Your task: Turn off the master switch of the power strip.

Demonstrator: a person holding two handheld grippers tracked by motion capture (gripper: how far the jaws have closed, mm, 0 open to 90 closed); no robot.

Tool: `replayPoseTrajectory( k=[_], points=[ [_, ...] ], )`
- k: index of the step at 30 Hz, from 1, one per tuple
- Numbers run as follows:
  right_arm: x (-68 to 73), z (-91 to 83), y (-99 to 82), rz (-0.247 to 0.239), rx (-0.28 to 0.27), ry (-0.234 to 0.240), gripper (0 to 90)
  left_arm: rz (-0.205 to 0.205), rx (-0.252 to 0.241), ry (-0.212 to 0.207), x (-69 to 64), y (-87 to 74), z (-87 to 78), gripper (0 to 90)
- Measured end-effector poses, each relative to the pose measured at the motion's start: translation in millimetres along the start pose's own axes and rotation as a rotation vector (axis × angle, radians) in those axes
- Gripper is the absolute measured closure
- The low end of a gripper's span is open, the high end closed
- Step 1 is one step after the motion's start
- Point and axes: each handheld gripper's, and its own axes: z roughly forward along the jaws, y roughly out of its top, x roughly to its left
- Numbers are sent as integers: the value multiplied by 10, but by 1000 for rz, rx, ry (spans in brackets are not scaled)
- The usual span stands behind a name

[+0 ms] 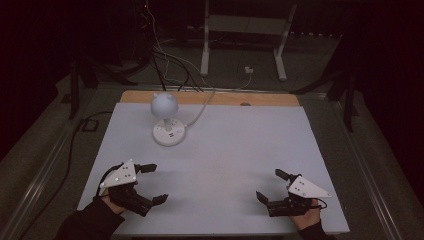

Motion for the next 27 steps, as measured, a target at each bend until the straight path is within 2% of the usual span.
replayPoseTrajectory(
  k=[8, 13, 17, 20, 23, 27],
  points=[
    [1, -7, 5, 2, -6, 4, 2, 13, 11, 21, 49, 131, 74, 11],
    [-3, -8, 6, 6, -7, 6, 2, -6, 22, 37, 101, 211, 113, 11],
    [-5, -10, 6, 11, -8, 11, 2, -27, 12, 29, 144, 262, 136, 10],
    [-7, -12, 7, 14, -9, 9, 2, -26, 4, 41, 178, 315, 168, 10],
    [-7, -13, 6, 14, -8, 8, 2, -26, 5, 49, 202, 335, 185, 4],
    [-8, -25, 11, 15, -10, 11, 2, -52, 2, 64, 269, 346, 226, 4]
  ],
)
